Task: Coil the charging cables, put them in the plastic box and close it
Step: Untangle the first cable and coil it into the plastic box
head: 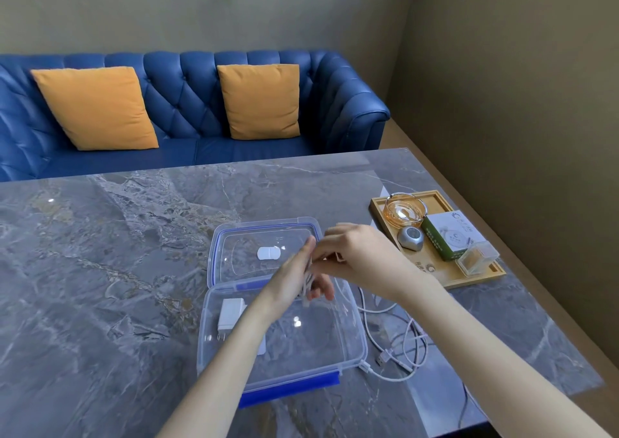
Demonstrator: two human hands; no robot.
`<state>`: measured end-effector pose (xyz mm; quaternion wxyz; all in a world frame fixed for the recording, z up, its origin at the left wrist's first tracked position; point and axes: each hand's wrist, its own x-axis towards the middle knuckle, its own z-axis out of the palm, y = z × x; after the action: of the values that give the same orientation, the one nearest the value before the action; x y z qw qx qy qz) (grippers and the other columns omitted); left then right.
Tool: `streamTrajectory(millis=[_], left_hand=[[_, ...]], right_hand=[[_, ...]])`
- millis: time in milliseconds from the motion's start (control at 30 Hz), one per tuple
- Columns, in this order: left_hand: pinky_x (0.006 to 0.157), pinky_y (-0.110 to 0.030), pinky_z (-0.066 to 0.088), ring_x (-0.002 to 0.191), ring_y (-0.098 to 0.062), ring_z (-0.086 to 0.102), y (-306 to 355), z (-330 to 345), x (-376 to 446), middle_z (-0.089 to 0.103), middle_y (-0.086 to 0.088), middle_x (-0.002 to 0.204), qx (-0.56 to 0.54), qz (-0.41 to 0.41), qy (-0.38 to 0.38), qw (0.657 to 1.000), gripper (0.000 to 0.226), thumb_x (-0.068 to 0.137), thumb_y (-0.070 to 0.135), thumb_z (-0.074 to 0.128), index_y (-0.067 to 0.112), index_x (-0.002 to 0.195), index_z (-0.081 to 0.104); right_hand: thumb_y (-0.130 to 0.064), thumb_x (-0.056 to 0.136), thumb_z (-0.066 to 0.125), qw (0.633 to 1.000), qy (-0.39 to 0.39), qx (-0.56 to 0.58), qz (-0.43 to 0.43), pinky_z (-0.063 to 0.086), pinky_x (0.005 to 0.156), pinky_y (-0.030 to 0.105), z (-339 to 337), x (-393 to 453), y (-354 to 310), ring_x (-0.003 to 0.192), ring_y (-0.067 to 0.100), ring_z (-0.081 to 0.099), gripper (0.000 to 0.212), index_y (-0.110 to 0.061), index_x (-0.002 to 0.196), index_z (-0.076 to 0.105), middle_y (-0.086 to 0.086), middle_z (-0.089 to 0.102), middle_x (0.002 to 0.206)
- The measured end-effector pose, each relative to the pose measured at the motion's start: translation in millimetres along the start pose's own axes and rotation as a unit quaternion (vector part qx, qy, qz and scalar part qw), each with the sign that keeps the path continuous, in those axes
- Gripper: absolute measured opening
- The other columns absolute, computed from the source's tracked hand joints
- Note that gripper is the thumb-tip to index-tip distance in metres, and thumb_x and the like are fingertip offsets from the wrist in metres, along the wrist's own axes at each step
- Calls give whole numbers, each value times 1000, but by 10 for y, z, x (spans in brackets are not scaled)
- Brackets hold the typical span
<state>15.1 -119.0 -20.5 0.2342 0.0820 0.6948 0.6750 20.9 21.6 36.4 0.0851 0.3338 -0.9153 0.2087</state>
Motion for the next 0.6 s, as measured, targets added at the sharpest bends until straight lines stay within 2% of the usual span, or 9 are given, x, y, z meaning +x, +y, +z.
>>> streamTrajectory(millis=[67,167,267,367,467,600], left_hand=[[47,-28,31,34,-15,37,28,1,2,49,-18,46,-58,-18,-45,997,78,87,61,13,4,66,62],[43,-25,25,27,-13,30,92,-5,5,40,-6,29,-152,-61,-86,983,86,85,65,10,-1,56,56],[30,-15,23,23,-11,26,121,-10,-25,35,-2,23,-202,-100,-102,969,88,88,63,7,3,43,55],[28,-11,18,20,-9,22,110,-12,-56,32,-1,21,-175,-142,-108,968,91,89,61,9,2,39,54],[29,-12,18,20,-10,25,102,89,-82,38,-4,23,-146,-150,-30,977,81,93,56,19,8,32,45],[34,-18,20,26,-11,26,4,218,-81,32,2,27,-73,-47,186,979,62,97,41,31,7,46,39]], right_hand=[[-29,83,65,994,1,92,61,48,59,26,17,-8,44,56,10,56,16,-15,91,63,-6,58,60],[-29,89,59,976,-16,187,111,44,61,14,130,-47,63,53,6,56,24,-11,104,58,-10,56,58],[-51,89,43,988,-16,124,95,47,65,27,258,-98,86,64,9,56,42,-15,92,64,-2,59,71],[-60,85,24,993,-15,67,94,43,62,35,389,-163,108,65,21,53,60,-10,75,55,5,58,70],[-64,87,17,996,7,17,83,40,55,37,483,-202,115,62,28,53,66,-9,68,48,8,57,64],[-64,89,13,994,65,-15,83,35,44,32,536,-246,132,46,28,48,67,-12,58,43,7,52,50]])
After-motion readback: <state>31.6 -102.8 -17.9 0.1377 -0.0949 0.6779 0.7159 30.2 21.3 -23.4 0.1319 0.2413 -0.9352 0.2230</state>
